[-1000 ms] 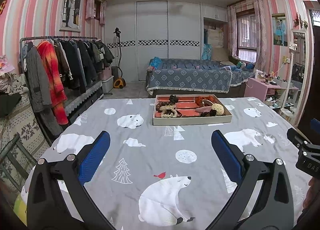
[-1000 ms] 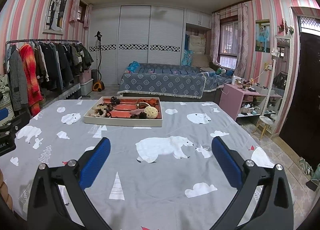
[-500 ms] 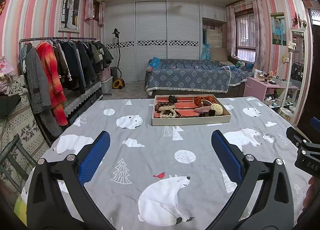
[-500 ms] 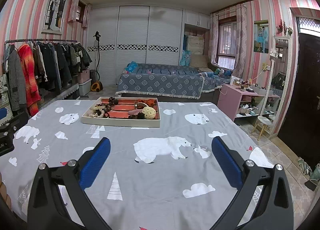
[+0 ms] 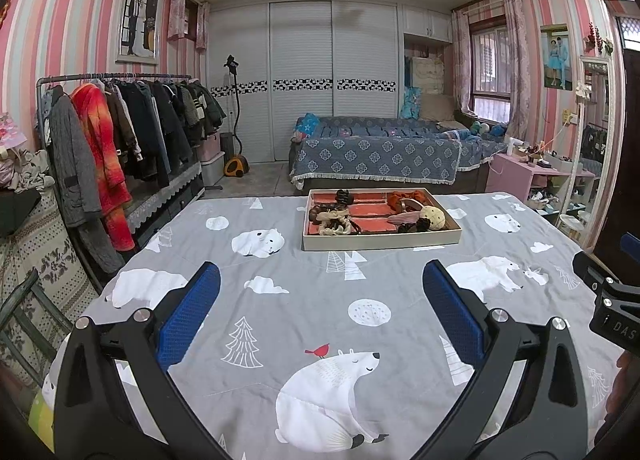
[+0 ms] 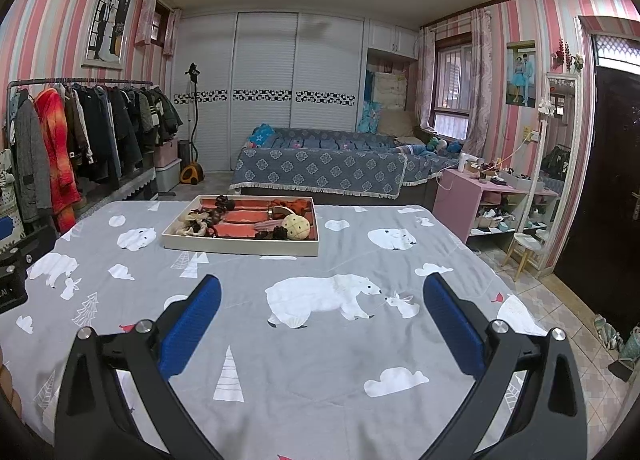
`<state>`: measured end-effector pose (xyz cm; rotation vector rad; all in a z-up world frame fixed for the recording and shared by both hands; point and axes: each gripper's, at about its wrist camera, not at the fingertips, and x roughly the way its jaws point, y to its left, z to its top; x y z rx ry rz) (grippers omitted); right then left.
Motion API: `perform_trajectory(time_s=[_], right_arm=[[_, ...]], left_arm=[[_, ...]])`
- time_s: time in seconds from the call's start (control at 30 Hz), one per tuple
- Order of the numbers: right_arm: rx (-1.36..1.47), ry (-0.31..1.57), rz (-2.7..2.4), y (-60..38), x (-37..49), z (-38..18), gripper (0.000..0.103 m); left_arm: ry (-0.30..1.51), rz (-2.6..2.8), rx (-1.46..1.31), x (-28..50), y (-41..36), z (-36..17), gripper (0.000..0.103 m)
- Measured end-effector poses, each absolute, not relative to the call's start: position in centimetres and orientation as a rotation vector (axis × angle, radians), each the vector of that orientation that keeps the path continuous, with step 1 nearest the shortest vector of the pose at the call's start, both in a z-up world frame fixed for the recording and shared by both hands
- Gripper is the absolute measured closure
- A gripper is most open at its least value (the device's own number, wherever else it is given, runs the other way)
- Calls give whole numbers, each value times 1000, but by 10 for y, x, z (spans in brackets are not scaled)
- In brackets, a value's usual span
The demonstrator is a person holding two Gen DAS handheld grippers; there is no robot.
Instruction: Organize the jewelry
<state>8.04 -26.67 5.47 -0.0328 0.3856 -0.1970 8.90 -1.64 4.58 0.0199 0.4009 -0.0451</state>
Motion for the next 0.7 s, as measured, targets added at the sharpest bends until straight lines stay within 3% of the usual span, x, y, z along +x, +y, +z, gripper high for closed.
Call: perform_trajectory(time_s=[0.7], right_arm=[[-21, 382, -201, -269, 80, 53, 4]], left_arm=[[401, -48, 19, 90, -16, 45, 5]])
